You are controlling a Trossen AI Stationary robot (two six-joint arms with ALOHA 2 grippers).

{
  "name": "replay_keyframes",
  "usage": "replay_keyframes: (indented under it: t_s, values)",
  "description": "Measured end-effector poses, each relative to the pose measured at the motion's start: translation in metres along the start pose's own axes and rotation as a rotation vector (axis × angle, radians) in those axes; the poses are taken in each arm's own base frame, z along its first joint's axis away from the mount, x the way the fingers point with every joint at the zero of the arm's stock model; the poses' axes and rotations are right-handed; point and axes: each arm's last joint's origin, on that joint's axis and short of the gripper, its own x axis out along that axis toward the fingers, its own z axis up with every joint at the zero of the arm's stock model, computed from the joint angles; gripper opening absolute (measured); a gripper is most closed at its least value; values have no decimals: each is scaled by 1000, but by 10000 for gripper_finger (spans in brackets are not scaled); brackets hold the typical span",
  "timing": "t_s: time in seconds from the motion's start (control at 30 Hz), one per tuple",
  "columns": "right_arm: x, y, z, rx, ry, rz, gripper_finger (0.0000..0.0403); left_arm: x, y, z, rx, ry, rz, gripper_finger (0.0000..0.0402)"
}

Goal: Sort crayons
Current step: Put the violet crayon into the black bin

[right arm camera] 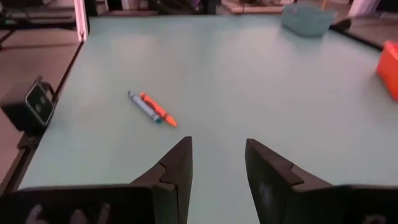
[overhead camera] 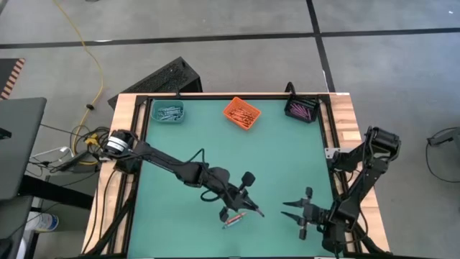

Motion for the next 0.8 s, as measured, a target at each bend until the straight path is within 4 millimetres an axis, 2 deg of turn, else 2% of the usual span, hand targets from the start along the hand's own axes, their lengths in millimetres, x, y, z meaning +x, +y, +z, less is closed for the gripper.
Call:
replay_keyframes:
  t_s: [0.27,0.57,0.8]
  values:
    - [-5,0,1,-6,-98,-38,142,-2,8,3,-12,-91,-31,0]
    - [-7,-1,6,-68,-247,-130,142,-7,30,-4,-32,-149,-58,0]
    - [-8,-1,6,-69,-265,-142,142,-10,37,-7,-32,-175,-84,0]
